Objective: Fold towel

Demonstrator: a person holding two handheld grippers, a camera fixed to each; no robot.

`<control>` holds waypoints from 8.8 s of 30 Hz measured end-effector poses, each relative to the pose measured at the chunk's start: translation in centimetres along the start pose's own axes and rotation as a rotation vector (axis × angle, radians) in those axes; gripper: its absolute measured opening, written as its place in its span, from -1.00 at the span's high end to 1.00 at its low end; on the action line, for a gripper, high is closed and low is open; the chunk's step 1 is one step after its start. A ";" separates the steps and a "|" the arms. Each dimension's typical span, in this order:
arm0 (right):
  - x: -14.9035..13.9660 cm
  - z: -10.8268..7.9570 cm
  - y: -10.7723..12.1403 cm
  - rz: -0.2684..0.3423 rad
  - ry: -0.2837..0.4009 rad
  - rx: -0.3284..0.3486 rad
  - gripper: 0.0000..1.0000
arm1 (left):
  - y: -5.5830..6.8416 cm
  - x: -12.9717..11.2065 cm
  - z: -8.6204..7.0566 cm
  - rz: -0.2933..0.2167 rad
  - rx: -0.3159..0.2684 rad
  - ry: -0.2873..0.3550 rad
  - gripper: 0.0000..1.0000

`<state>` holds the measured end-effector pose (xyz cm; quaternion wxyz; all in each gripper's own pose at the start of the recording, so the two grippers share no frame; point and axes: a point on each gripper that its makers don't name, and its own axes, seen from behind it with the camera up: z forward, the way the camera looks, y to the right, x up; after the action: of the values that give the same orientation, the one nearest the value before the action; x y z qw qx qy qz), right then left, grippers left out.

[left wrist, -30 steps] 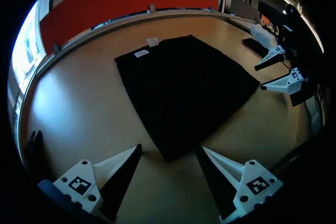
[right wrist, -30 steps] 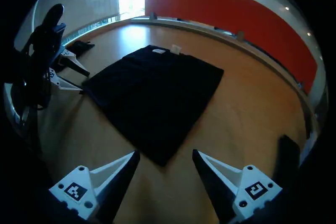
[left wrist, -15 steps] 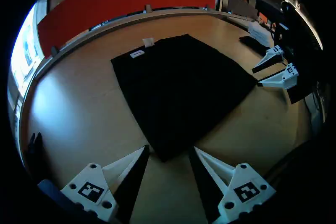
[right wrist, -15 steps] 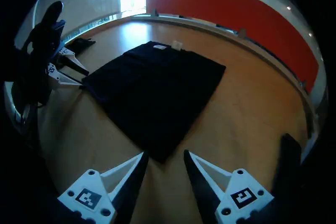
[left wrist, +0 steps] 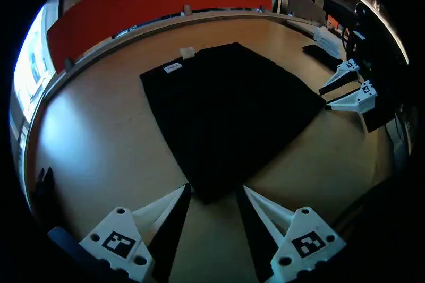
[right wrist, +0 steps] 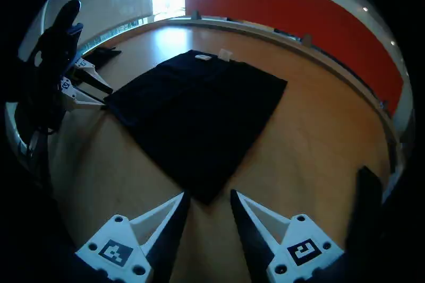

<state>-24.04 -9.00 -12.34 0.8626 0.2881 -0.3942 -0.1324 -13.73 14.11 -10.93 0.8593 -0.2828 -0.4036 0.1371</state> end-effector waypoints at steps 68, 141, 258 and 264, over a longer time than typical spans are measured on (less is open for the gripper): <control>9.2 -7.5 0.6 0.082 0.202 -0.026 0.76 | -0.3 6.4 -6.0 -0.102 0.032 0.067 0.77; 11.3 -6.6 3.1 0.125 0.190 -0.037 0.77 | -0.7 9.3 -5.1 -0.227 0.035 0.028 0.77; 8.0 -1.2 6.6 0.229 0.098 -0.153 -0.97 | -7.4 5.2 -1.2 -0.361 0.184 -0.024 -0.88; 7.7 -1.2 6.0 0.185 0.087 -0.126 -0.97 | -7.4 4.6 -2.0 -0.377 0.200 -0.022 -0.88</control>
<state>-18.11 -7.29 -4.72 0.9037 0.2013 -0.3723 -0.0643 -9.14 9.56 -4.70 0.8890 -0.1140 -0.4431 0.0163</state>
